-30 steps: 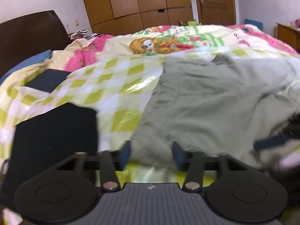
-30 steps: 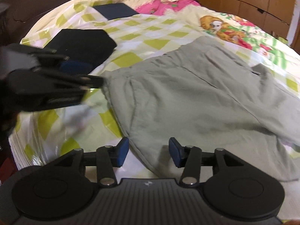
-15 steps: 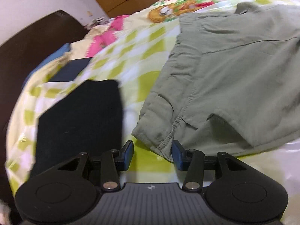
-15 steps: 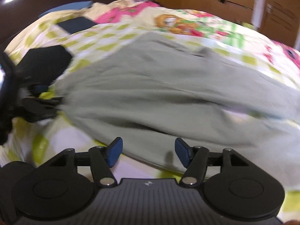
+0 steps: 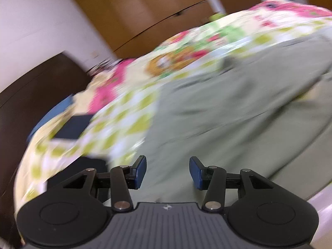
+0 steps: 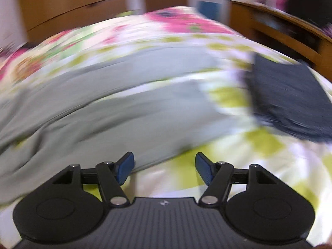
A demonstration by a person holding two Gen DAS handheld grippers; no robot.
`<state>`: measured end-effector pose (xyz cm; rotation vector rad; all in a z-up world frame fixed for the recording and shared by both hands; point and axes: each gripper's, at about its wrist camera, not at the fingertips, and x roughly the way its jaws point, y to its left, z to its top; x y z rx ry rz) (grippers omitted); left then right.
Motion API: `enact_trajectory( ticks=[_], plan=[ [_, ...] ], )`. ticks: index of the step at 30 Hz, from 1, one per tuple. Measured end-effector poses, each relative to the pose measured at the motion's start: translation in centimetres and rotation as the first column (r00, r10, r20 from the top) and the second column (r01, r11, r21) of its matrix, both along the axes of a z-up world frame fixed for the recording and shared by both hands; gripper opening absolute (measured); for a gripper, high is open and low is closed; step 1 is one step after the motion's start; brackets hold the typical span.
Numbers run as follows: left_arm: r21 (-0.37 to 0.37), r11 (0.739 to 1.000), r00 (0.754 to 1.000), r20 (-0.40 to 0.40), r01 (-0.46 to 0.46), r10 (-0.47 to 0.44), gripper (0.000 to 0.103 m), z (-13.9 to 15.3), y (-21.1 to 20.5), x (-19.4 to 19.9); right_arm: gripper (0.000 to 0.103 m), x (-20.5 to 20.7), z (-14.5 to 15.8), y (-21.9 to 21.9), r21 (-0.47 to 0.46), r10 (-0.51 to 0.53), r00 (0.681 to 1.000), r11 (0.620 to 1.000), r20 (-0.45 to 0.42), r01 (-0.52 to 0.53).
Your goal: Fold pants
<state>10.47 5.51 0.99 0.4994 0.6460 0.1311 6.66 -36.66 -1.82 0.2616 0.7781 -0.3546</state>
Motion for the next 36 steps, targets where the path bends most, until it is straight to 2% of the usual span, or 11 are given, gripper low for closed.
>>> enact_trajectory(
  ticks=[7,10,11,12,13,14,19,24,32,35,36],
  plan=[
    [-0.096,0.978,0.981,-0.038,0.187,-0.191,0.06,-0.9,-8.5,1.7,0.073,0.4,-1.5,-6.1,0.264,-0.184,0.982,0.95,0.048,0.165],
    [-0.099,0.969,0.972,-0.048,0.225,-0.231,0.06,-1.0,-10.7,0.9,0.068,1.1,-1.5,-7.2,0.325,-0.209,0.973,0.931,0.099,0.167],
    [-0.1,0.968,0.97,-0.055,0.231,-0.237,0.06,-1.0,-11.1,0.9,0.049,1.4,-1.6,-7.5,0.356,-0.211,0.972,0.921,0.107,0.16],
    [-0.1,0.967,0.969,-0.061,0.233,-0.24,0.06,-1.1,-11.4,0.3,0.014,1.8,-1.9,-8.0,0.392,-0.213,0.972,0.906,0.097,0.159],
    [-0.099,0.967,0.968,-0.067,0.236,-0.243,0.06,-1.1,-11.5,0.2,0.004,2.0,-2.3,-8.7,0.443,-0.217,0.972,0.883,0.09,0.156],
    [-0.096,0.967,0.967,-0.07,0.238,-0.245,0.06,-1.1,-11.5,0.0,0.006,1.8,-2.3,-9.0,0.477,-0.223,0.97,0.866,0.098,0.151],
    [-0.11,0.963,0.964,-0.069,0.247,-0.255,0.06,-1.0,-11.0,-0.6,0.005,-1.2,-0.3,-10.0,0.391,-0.212,0.968,0.909,0.134,0.145],
    [-0.132,0.956,0.96,-0.06,0.264,-0.273,0.061,-1.2,-10.9,-0.4,0.005,-3.5,-0.2,-11.4,0.277,-0.265,0.963,0.931,0.059,0.239],
    [-0.091,0.969,0.97,-0.058,0.231,-0.237,0.064,-1.9,-8.3,-0.5,0.005,-4.8,0.5,-10.3,0.112,-0.27,0.963,0.957,-0.009,0.269],
    [-0.052,0.973,0.972,-0.065,0.225,-0.228,0.064,-2.6,-7.1,-0.9,0.014,-4.7,0.8,-9.5,-0.007,-0.28,0.958,0.96,-0.052,0.28],
    [-0.044,0.974,0.972,-0.069,0.221,-0.224,0.064,-2.8,-6.6,-1.0,0.022,-4.7,1.1,-9.0,-0.054,-0.281,0.958,0.959,-0.051,0.278]
  ],
)
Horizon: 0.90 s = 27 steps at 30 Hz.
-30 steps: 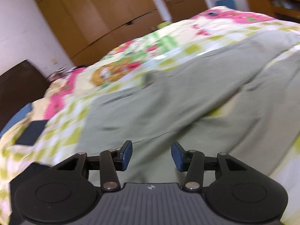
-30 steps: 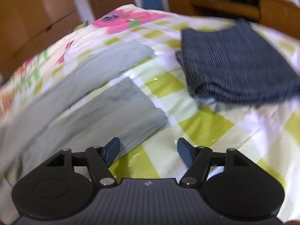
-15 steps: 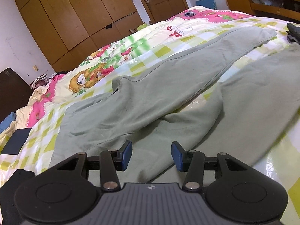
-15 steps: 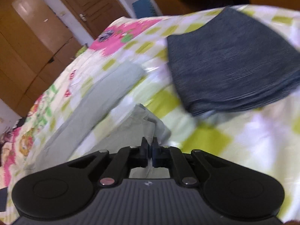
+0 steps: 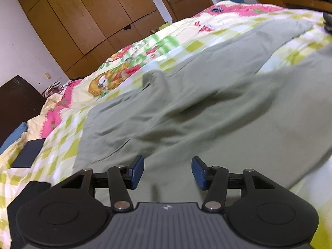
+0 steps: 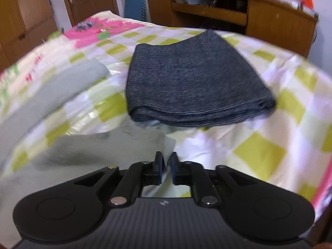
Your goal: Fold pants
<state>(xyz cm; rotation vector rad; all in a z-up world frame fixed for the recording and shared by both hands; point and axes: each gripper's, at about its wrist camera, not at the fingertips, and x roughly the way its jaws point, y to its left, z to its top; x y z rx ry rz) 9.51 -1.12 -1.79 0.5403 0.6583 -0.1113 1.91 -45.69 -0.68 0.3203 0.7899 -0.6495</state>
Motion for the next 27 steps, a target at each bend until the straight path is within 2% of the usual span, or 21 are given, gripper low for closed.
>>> enact_trajectory(
  ticks=[2,5,7,9,11,13,15,18,20,22,23,24,27],
  plan=[
    [0.005,1.0,1.0,-0.002,-0.005,0.005,0.064,-0.1,0.9,-0.1,0.035,0.0,1.0,1.2,-0.082,-0.007,1.0,0.997,-0.016,0.006],
    [-0.027,1.0,1.0,0.014,0.003,-0.002,0.065,0.7,2.1,0.2,0.039,0.4,3.7,4.6,-0.158,0.114,0.992,0.982,0.06,-0.103],
    [-0.05,0.999,1.0,0.03,0.001,0.0,0.065,1.4,3.0,1.1,0.046,2.0,5.3,7.4,-0.167,0.242,0.965,0.96,0.104,-0.223],
    [-0.067,0.998,0.999,0.053,0.001,0.002,0.066,2.3,4.3,2.4,0.049,4.6,6.4,10.6,-0.165,0.398,0.909,0.911,0.12,-0.377],
    [-0.075,0.997,0.998,0.067,0.013,-0.008,0.068,3.1,5.7,4.1,0.055,8.1,6.7,13.9,-0.156,0.55,0.827,0.832,0.112,-0.532],
    [-0.067,0.997,0.996,0.08,0.041,-0.036,0.072,3.6,7.3,6.4,0.06,12.5,6.5,17.5,-0.129,0.698,0.71,0.716,0.094,-0.686],
    [-0.044,0.996,0.994,0.088,0.075,-0.071,0.075,3.9,8.6,8.8,0.061,17.5,5.8,21.2,-0.111,0.821,0.568,0.572,0.064,-0.813],
    [0.003,0.995,0.993,0.068,0.101,-0.101,0.078,3.6,10.4,13.5,0.061,24.5,4.2,26.3,-0.091,0.926,0.376,0.373,-0.019,-0.923],
    [0.014,0.995,0.994,0.037,0.099,-0.099,0.078,3.2,11.7,17.0,0.061,28.8,3.1,29.2,-0.077,0.956,0.285,0.28,-0.067,-0.957],
    [0.003,0.996,0.995,-0.014,0.094,-0.094,0.078,2.7,12.9,20.5,0.063,32.3,2.0,31.3,-0.065,0.971,0.212,0.206,-0.111,-0.976],
    [0.002,0.996,0.995,-0.037,0.091,-0.09,0.078,2.5,13.4,22.2,0.067,33.7,1.6,32.1,-0.064,0.974,0.182,0.175,-0.135,-0.982],
    [0.0,0.996,0.994,-0.059,0.094,-0.094,0.078,2.3,13.8,23.6,0.068,34.6,1.2,32.8,-0.064,0.974,0.162,0.153,-0.156,-0.986],
    [-0.03,0.993,0.983,-0.137,0.118,-0.121,0.078,2.1,14.7,27.3,0.068,37.5,0.2,33.5,-0.022,0.975,0.137,0.135,-0.176,-0.991]
  ],
)
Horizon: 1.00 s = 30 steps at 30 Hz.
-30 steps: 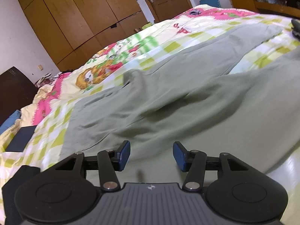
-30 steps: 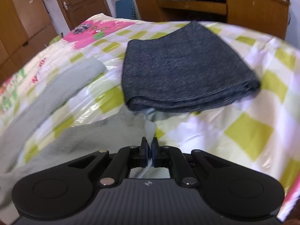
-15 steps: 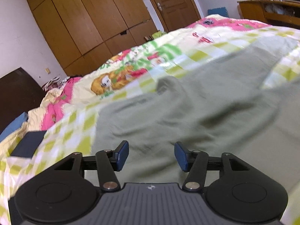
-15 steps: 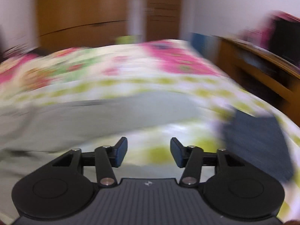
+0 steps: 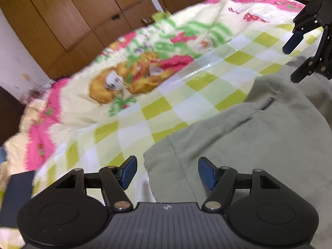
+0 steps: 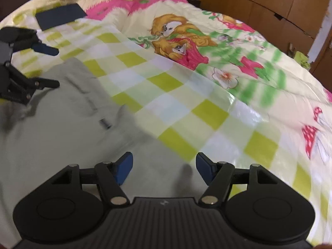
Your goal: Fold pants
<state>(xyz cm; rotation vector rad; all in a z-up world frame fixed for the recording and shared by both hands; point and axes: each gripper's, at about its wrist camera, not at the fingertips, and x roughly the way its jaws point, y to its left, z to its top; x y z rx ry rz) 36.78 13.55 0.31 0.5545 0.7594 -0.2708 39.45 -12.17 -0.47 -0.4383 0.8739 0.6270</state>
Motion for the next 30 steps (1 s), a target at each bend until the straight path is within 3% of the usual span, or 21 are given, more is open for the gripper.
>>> enact_trajectory(
  ticks=[4,7,8,10,12,14,15,19,23,27,30],
  plan=[
    [-0.009,0.999,0.995,-0.09,0.05,-0.051,0.079,-0.6,0.1,2.8,0.07,2.4,-2.1,0.1,-0.075,0.028,0.995,0.997,-0.097,-0.035],
    [-0.008,0.998,0.989,-0.137,0.061,-0.062,0.08,-1.2,0.1,3.8,0.073,2.9,-3.1,-0.3,-0.064,0.036,0.993,0.997,-0.112,-0.043],
    [-0.015,0.998,0.988,-0.144,0.053,-0.055,0.078,-1.3,0.1,4.0,0.073,2.9,-3.2,-0.6,-0.049,0.027,0.993,0.998,-0.111,-0.033],
    [-0.022,0.999,0.988,-0.146,0.039,-0.042,0.064,-1.3,0.2,4.0,0.065,2.6,-3.2,-0.9,-0.026,0.023,0.995,0.999,-0.096,-0.026],
    [-0.01,0.999,0.991,-0.133,0.033,-0.034,0.046,-1.3,-0.1,3.8,0.032,2.1,-2.7,-1.1,-0.007,-0.002,0.996,1.0,-0.089,0.001],
    [0.015,0.999,0.993,-0.117,0.029,-0.027,0.038,-1.1,-0.4,3.4,0.009,1.7,-1.8,-1.0,-0.004,-0.026,0.996,1.0,-0.085,0.025],
    [0.032,0.999,0.994,-0.105,0.03,-0.026,0.036,-1.0,-0.6,3.2,0.002,1.4,-1.2,-0.9,-0.012,-0.029,0.997,1.0,-0.072,0.028],
    [0.063,0.998,0.999,-0.021,0.029,-0.028,0.033,1.3,-0.7,1.1,0.002,-0.8,2.2,-0.9,0.001,-0.025,0.999,1.0,0.022,0.025],
    [0.001,1.0,0.996,0.09,0.001,-0.001,0.033,5.7,0.9,-2.9,0.002,-5.1,6.3,-1.8,0.04,-0.047,0.991,0.998,0.126,0.042],
    [-0.072,0.997,0.982,0.185,-0.009,0.022,0.033,9.2,2.8,-10.4,0.002,-13.3,10.6,-2.7,0.107,-0.051,0.978,0.994,0.203,0.03],
    [-0.097,0.995,0.977,0.211,-0.003,0.024,0.033,9.7,3.6,-16.9,0.002,-20.2,11.4,-2.1,0.109,-0.033,0.978,0.994,0.208,0.011]
  ],
)
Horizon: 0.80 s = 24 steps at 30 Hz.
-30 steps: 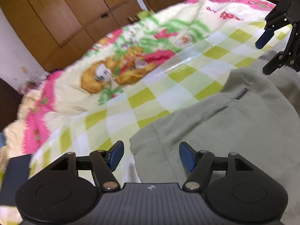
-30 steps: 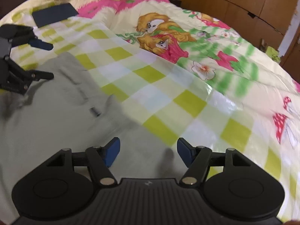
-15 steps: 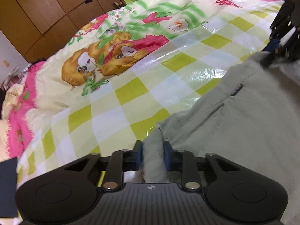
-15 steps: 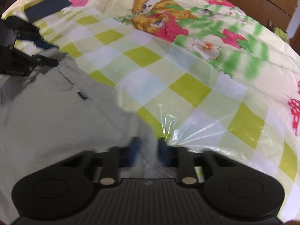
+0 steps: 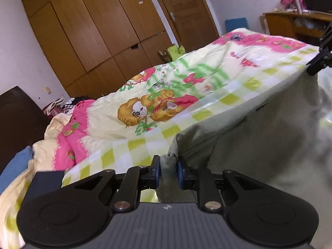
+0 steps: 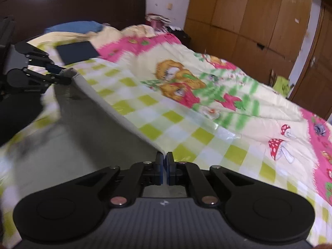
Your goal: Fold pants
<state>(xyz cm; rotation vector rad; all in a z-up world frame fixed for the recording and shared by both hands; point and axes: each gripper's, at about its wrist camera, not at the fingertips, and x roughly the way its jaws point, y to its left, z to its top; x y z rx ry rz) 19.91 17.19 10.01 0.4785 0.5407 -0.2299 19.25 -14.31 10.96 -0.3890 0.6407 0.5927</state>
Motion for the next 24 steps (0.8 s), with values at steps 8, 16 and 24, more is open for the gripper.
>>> enact_trajectory(
  ticks=[8,16,24],
  plan=[
    [-0.03,0.999,0.995,-0.09,-0.041,0.038,0.033,-4.8,1.7,-11.0,0.002,-11.0,-6.8,2.6,0.024,0.018,0.966,1.0,-0.259,-0.012],
    [0.027,0.996,0.991,-0.101,-0.084,0.086,0.033,-9.0,2.3,-13.1,0.003,-12.6,-11.5,5.8,-0.025,-0.014,0.952,1.0,-0.306,0.007],
    [0.08,0.994,0.994,-0.078,-0.074,0.081,0.035,-10.5,1.6,-14.0,0.023,-11.7,-10.9,6.1,-0.158,0.017,0.987,0.987,-0.157,-0.042]
  ],
)
